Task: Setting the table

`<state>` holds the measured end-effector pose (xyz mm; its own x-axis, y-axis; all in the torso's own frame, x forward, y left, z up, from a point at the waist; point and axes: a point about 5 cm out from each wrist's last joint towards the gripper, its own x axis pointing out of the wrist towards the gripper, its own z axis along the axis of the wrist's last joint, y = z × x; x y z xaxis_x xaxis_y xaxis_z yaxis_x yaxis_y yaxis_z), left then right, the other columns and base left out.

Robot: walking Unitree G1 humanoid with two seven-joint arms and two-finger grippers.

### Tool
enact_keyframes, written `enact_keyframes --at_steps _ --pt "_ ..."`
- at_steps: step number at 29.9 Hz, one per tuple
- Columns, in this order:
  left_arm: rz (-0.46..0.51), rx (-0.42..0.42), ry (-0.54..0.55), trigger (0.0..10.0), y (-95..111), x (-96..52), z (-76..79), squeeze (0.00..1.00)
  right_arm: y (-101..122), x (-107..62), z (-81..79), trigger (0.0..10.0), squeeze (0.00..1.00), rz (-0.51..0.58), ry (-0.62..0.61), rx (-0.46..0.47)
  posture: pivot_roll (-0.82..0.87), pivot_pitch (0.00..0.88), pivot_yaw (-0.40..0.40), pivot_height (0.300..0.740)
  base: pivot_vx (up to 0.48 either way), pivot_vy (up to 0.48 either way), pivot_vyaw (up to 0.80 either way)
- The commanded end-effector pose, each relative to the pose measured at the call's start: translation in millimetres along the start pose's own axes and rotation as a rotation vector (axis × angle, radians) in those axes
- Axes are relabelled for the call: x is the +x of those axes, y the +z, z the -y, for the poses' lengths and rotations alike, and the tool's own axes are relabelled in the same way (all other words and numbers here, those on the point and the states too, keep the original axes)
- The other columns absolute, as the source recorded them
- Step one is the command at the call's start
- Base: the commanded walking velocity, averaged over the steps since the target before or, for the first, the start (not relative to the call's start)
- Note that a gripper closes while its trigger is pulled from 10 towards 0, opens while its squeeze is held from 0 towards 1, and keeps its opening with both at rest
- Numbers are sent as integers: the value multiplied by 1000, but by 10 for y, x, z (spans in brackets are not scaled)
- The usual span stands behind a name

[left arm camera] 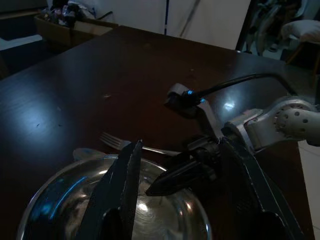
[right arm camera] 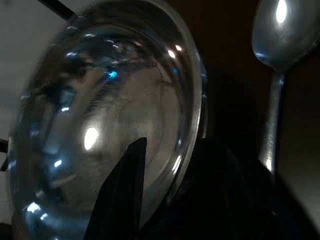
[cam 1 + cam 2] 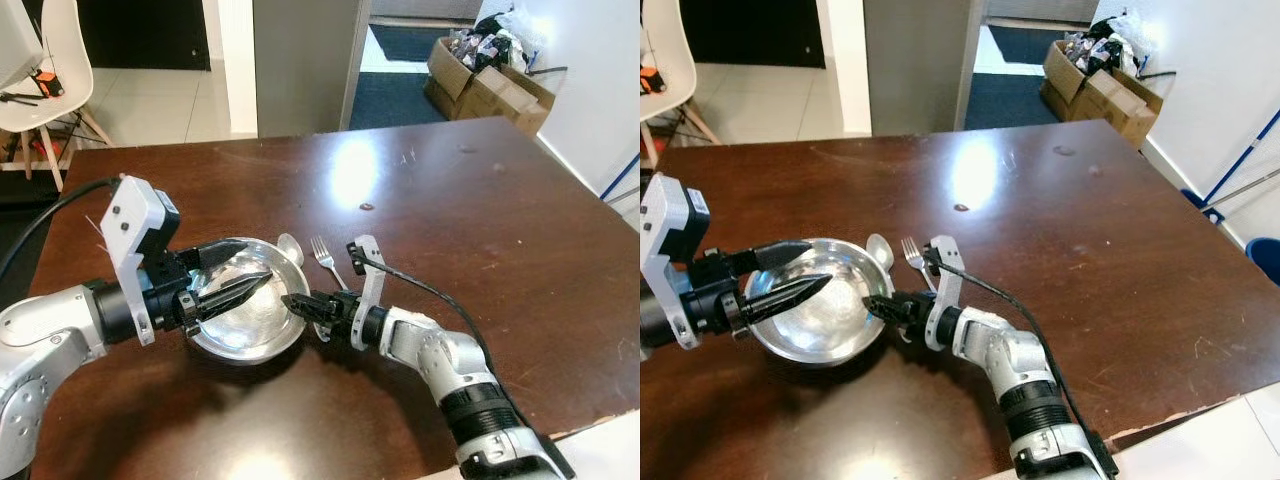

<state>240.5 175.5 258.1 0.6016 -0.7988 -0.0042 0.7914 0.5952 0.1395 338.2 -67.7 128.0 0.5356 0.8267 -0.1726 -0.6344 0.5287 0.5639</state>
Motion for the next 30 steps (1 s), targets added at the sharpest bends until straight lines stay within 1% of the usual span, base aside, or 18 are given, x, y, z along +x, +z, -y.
enact_keyframes --at_steps 1,4,5,6,7,14,23,27,28,30 --pt "4 -4 6 10000 10 -11 34 0 -22 5 56 10000 0 -20 -8 29 79 126 -21 740 0 0 0" --pt "5 -6 12 10000 6 -2 38 0 -3 20 57 10000 0 -19 12 62 77 129 -22 740 0 0 0" --pt "4 -8 16 10000 6 1 40 0 7 26 58 6902 0 -18 21 70 78 128 -23 740 0 0 0" --pt "4 -8 16 10000 6 1 40 0 7 26 58 6902 0 -18 21 70 78 128 -23 740 0 0 0" --pt "3 -13 25 10000 5 12 37 0 36 38 63 0 0 -9 30 79 75 129 -23 740 0 0 0" --pt "2 -23 42 10000 -5 32 37 0 119 57 94 0 0 18 37 105 71 128 -25 740 0 0 0" --pt "2 -32 50 10000 -19 47 45 0 136 67 111 0 0 7 50 130 67 127 -28 740 0 0 0" --pt "3 -37 53 10000 -27 55 49 0 162 74 103 0 0 20 63 135 66 127 -27 740 0 0 0" --pt "2 -37 53 10000 -29 58 49 0 173 74 103 0 0 28 62 134 63 127 -26 740 0 0 0" --pt "4 -41 61 10000 -45 74 48 0 331 60 63 0 0 117 88 126 62 126 -24 740 0 0 0"
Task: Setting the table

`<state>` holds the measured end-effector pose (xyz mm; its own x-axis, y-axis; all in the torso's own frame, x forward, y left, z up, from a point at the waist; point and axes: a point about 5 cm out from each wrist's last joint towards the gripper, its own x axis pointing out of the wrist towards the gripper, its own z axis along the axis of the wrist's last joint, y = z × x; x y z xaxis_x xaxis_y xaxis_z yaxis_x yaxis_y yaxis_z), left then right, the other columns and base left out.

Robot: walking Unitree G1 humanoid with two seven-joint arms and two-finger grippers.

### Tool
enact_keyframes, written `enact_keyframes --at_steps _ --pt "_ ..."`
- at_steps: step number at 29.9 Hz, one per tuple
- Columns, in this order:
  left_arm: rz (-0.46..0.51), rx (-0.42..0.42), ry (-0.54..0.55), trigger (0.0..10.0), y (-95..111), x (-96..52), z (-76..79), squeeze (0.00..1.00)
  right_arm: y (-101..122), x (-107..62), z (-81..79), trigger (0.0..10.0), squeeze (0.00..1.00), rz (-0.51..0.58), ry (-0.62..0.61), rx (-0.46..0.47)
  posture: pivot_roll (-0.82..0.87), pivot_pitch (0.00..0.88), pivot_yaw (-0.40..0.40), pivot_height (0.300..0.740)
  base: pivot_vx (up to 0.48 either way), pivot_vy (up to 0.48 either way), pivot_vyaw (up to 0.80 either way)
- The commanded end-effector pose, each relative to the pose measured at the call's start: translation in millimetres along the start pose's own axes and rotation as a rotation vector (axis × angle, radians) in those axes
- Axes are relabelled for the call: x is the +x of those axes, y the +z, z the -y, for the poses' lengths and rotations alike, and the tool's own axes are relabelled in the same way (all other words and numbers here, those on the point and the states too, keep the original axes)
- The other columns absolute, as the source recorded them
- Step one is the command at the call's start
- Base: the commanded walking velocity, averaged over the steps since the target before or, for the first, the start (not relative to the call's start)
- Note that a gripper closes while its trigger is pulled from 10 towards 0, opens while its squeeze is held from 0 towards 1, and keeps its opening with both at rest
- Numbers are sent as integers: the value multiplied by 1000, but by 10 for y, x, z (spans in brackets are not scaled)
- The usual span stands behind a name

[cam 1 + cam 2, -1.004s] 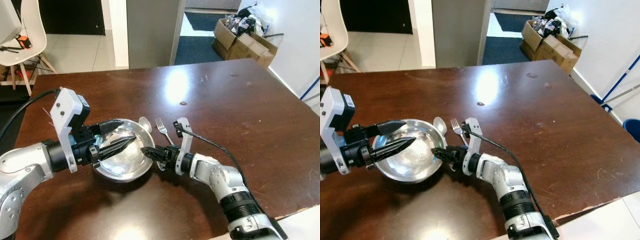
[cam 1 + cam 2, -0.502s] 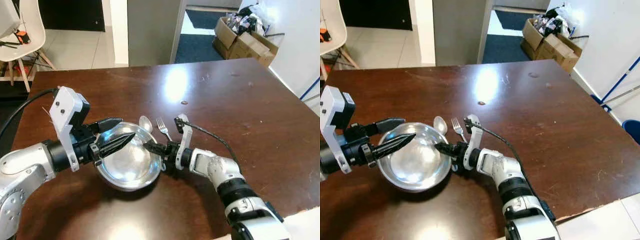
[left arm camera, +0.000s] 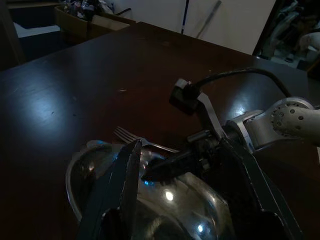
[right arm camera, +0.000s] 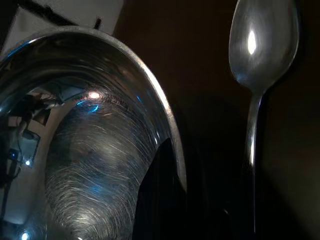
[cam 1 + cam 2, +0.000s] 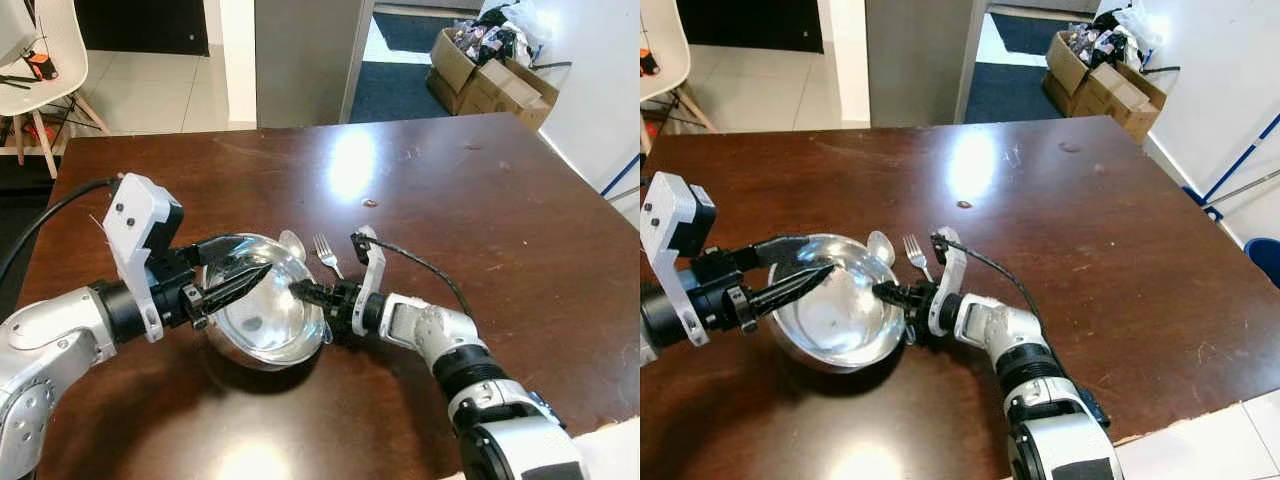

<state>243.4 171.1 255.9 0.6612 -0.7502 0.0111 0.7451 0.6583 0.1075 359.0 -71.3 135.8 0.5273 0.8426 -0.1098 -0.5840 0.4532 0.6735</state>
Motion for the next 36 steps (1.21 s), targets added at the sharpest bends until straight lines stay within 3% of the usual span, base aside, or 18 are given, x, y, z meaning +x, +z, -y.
enact_keyframes --at_steps 1,6,9,10,11,12,15,21,24,27,29,31,33,36 --pt "5 -13 5 10000 -27 28 25 0 236 -7 -127 0 0 119 69 -30 60 125 -21 740 0 0 0" --pt "62 -37 140 10000 3 71 -120 0 458 -57 -329 0 0 224 119 -133 46 123 -11 740 0 0 0" --pt "193 -109 337 10000 129 103 -376 0 524 -184 -518 0 0 301 85 -334 32 116 -1 740 0 0 0" --pt "216 -127 369 10000 150 103 -422 0 519 -210 -543 1216 0 317 69 -364 22 108 6 740 0 0 0" --pt "225 -136 382 10000 158 101 -441 0 514 -221 -550 1216 0 326 60 -372 22 108 6 740 0 0 0" --pt "259 -165 417 10000 188 97 -497 0 486 -259 -541 10000 0 355 8 -412 8 99 16 740 0 0 0" --pt "364 -266 469 10000 268 99 -621 0 351 -365 -487 10000 0 428 -153 -499 -11 88 30 740 0 0 0" --pt "405 -310 441 10000 312 162 -633 0 175 -425 -412 10000 0 435 -296 -533 -23 72 45 740 0 0 0" --pt "408 -321 434 10000 324 211 -642 0 87 -476 -359 10000 0 424 -379 -507 -28 60 50 740 0 0 0" --pt "406 -341 472 10000 292 211 -679 0 111 -521 -340 10000 0 481 -424 -456 -30 56 48 740 0 0 0" --pt "348 -316 567 10000 183 223 -721 0 204 -608 -336 10000 0 584 -476 -412 -31 43 50 740 0 0 0" --pt "319 -300 596 10000 142 230 -726 0 234 -634 -341 10000 0 610 -489 -414 -31 43 50 740 0 0 0" --pt "245 -246 654 10000 18 252 -705 0 329 -733 -407 10000 0 697 -516 -470 -33 32 59 740 0 0 0" --pt "203 -248 695 10000 -93 241 -682 0 386 -814 -498 10000 0 758 -524 -527 -36 24 68 740 0 0 0"
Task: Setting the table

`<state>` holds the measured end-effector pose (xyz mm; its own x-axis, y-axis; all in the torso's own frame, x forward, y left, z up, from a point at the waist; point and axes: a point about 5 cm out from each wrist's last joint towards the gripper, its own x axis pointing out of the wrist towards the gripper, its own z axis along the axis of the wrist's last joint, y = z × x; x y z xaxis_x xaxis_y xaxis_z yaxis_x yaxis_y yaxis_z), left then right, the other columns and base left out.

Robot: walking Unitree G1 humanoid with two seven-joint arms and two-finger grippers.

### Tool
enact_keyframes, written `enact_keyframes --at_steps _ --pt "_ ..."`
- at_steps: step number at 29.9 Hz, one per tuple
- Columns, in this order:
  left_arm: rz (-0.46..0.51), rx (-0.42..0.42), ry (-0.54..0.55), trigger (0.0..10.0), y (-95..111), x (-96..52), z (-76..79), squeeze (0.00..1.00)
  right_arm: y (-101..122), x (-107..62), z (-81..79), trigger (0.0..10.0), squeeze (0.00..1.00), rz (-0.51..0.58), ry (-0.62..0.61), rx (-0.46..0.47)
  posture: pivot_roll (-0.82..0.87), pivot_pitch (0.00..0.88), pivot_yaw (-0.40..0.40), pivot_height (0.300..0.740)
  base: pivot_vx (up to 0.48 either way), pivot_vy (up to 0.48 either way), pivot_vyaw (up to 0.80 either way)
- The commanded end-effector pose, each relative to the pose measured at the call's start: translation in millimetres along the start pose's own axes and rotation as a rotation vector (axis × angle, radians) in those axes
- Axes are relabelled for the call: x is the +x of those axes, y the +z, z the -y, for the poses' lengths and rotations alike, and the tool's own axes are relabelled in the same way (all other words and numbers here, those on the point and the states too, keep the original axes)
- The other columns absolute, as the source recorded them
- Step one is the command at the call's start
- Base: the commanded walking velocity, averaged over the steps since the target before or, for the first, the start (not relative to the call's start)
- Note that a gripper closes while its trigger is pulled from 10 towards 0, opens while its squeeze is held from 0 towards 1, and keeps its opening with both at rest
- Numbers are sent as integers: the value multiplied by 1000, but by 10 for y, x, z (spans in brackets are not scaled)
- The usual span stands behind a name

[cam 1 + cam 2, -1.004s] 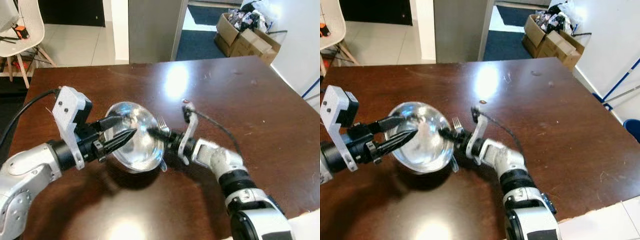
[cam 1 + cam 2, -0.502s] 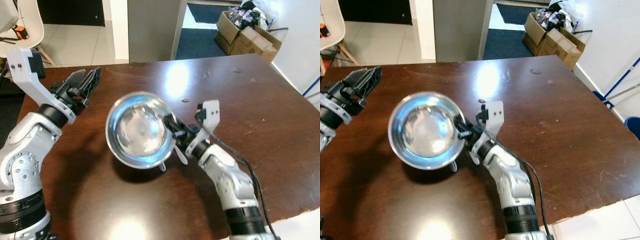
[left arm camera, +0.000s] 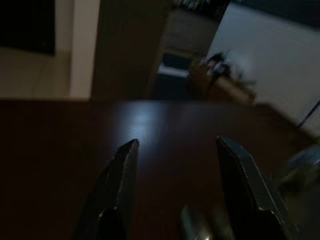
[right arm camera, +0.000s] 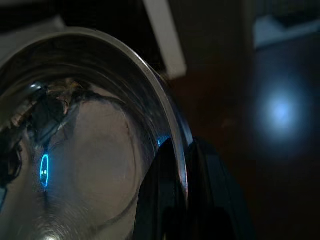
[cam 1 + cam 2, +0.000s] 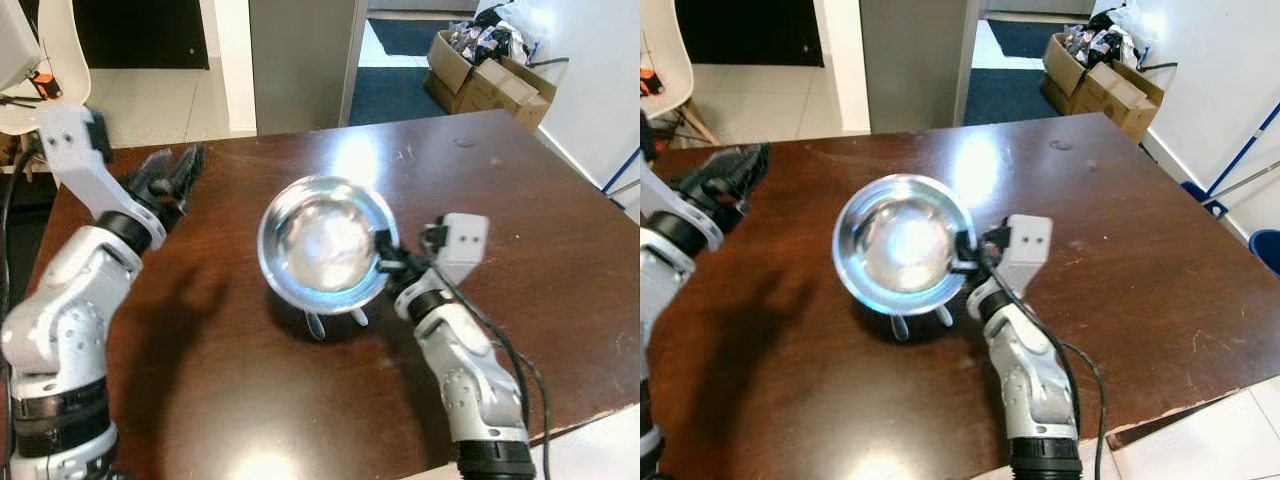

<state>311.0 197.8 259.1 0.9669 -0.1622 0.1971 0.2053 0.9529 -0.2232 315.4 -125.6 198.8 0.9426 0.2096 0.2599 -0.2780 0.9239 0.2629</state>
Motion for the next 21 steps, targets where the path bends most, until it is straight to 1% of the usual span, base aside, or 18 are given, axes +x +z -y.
enact_keyframes --at_steps 1,2,3,4,5,6,8,9,11,13,14,15,21 --pt "-28 37 46 10000 -87 -30 -35 0 123 -46 -11 10000 0 76 -9 -18 -38 19 74 740 0 0 0" --pt "-37 64 54 10000 -122 -48 -44 0 145 -57 -17 10000 0 88 -11 -15 -39 18 75 740 0 0 0" --pt "-37 64 54 10000 -122 -48 -44 0 145 -57 -17 10000 0 88 -11 -15 -39 18 75 740 0 0 0" --pt "-57 78 71 10000 -178 -73 -63 0 163 -72 -32 10000 0 98 -6 -17 -42 16 77 740 0 0 0" --pt "-72 121 89 10000 -233 -101 -93 0 175 -88 -54 10000 0 102 7 -39 -45 15 78 740 0 0 0" --pt "-72 121 89 10000 -233 -101 -93 0 175 -88 -54 10000 0 102 7 -39 -45 15 78 740 0 0 0" --pt "-108 150 173 10000 -358 -160 -216 0 185 -133 -87 10000 0 99 27 -89 -52 17 75 740 0 0 0" --pt "-117 176 195 10000 -394 -181 -252 0 185 -149 -86 10000 0 95 27 -101 -57 15 66 740 0 0 0" --pt "-117 176 195 10000 -394 -181 -252 0 185 -149 -86 10000 0 95 27 -101 -57 15 66 740 0 0 0" --pt "-145 229 203 10000 -510 -255 -276 0 165 -231 -18 10000 0 69 9 -125 -63 14 59 740 0 0 0" --pt "-158 229 203 10000 -562 -288 -273 0 151 -278 21 10000 0 51 1 -136 -68 16 57 740 0 0 0" --pt "-170 216 201 10000 -629 -314 -237 0 123 -352 82 10000 0 24 -17 -154 -71 18 57 740 0 0 0" --pt "-173 210 182 10000 -696 -295 -159 0 94 -397 139 10000 0 9 -49 -159 -85 14 67 740 0 0 0"
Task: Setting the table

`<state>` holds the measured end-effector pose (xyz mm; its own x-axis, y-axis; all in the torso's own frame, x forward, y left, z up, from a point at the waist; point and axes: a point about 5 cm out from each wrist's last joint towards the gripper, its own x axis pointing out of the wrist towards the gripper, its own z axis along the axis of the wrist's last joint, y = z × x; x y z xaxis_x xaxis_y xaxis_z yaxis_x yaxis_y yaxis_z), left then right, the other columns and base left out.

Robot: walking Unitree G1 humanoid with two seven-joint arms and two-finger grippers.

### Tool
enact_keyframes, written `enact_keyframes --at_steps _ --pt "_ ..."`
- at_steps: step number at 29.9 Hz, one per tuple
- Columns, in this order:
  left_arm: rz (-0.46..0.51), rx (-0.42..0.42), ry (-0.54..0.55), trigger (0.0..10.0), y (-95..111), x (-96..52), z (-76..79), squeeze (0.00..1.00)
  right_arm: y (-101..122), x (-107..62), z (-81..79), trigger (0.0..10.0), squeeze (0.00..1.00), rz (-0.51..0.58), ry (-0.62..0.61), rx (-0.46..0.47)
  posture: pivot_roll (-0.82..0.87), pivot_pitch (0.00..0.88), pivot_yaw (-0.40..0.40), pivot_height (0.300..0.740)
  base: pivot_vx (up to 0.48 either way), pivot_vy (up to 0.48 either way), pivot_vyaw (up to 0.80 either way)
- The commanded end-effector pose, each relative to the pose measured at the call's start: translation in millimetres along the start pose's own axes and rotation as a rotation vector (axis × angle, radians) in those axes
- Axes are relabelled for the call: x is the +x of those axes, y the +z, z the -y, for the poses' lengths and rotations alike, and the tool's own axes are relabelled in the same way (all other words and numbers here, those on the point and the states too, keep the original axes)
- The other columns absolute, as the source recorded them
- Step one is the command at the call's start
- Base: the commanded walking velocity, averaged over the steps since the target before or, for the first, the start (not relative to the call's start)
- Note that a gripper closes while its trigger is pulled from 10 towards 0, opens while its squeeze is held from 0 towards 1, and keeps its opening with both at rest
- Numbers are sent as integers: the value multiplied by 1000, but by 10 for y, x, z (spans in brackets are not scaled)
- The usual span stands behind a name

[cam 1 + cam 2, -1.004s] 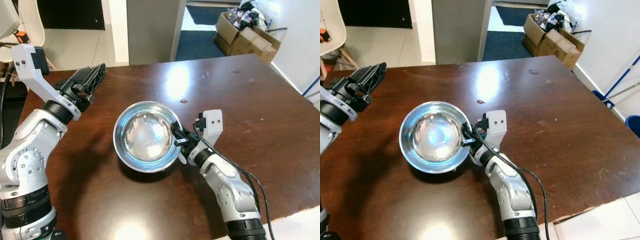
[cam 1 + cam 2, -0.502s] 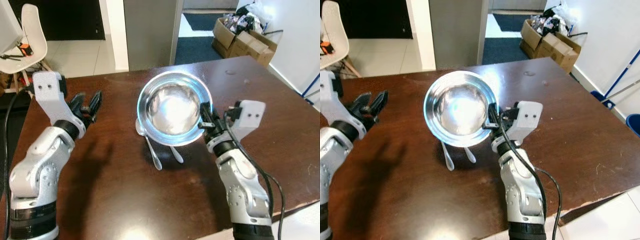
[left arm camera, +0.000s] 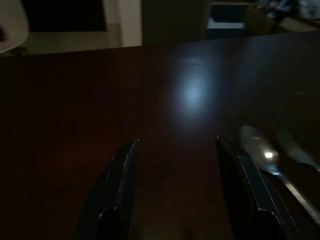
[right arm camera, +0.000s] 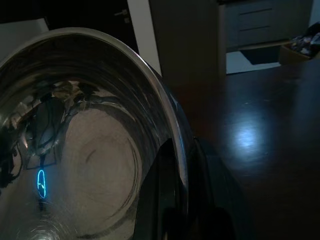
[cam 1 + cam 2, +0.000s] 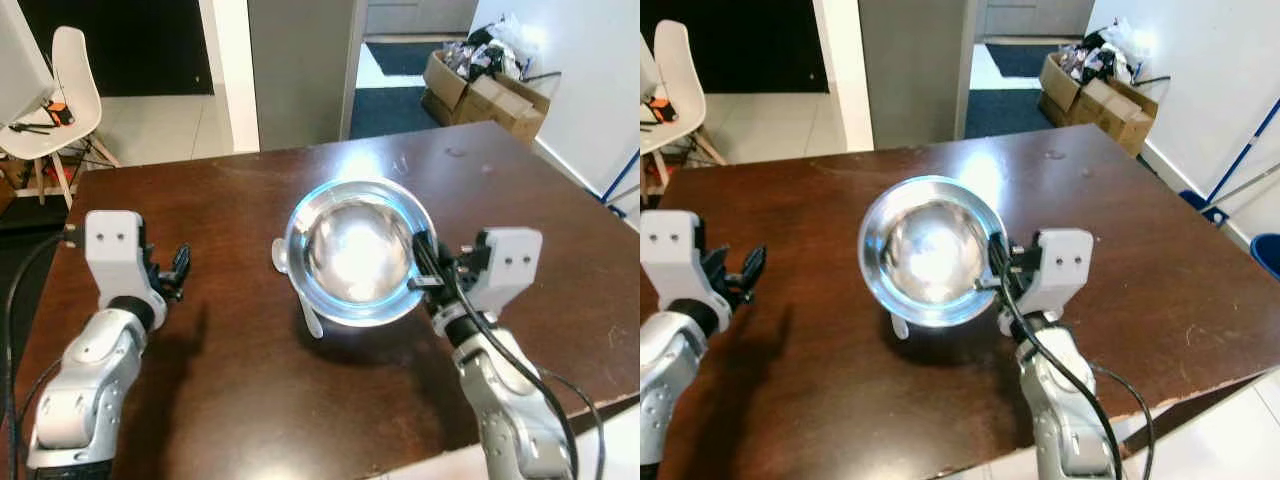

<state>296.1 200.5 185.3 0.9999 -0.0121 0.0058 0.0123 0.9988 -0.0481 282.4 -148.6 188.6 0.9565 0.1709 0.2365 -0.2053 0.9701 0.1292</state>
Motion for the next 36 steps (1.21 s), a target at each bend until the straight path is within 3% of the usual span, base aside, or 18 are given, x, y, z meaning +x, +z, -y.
enact_keyframes --at_steps 1,10,36 --pt "-4 10 1 10000 -27 10 22 0 49 -10 8 10000 0 23 -15 -4 -85 14 69 740 0 0 0" --pt "14 2 -4 10000 -39 58 85 0 9 21 31 10000 0 7 -41 -6 -80 8 69 740 0 0 0" --pt "28 -5 -5 10000 -42 67 90 0 -25 43 63 10000 0 -6 -59 -7 -77 5 67 740 -321 0 0"
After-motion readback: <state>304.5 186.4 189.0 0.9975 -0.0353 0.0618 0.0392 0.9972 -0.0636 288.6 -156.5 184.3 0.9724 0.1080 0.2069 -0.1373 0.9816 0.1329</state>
